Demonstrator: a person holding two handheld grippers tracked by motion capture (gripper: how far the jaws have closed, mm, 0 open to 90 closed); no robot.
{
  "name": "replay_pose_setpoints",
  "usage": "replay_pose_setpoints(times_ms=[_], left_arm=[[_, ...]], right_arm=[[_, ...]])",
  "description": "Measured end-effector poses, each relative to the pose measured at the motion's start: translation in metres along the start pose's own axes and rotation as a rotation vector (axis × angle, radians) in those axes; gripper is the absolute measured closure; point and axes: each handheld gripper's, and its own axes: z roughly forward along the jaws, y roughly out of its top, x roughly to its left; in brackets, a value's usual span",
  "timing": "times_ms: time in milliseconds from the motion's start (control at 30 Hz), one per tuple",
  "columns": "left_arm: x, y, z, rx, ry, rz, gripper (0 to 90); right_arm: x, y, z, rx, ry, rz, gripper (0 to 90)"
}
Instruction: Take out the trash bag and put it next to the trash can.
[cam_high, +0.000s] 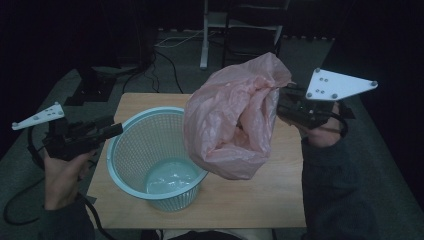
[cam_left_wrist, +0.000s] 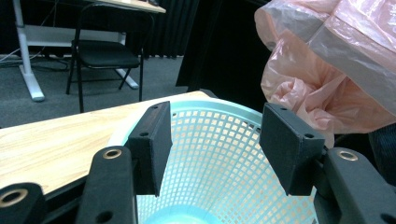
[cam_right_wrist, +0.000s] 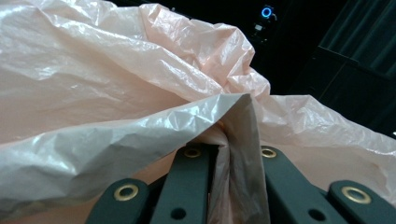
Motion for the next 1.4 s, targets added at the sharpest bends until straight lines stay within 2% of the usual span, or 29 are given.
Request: replay_pose_setpoints(times_ms=[233,700,1400], left_arm=[[0.000,0.000,0.001,0.003,-0.002,0.002,44.1],[0.000,0.000,0.000,-0.001,-0.001,-0.002,44.0],[0.001,0.000,0.000,-0.003,-0.004,-0.004,44.0]], right_arm=[[-0.004,-0.002,-0.014,-0.012,-0.011,0.014,88.7],[-0.005,-0.021,-0.033,0.014,-0.036,0.039,88.7],[-0.009,-0.048,-0.039,0.066,-0.055,0.083,88.7]])
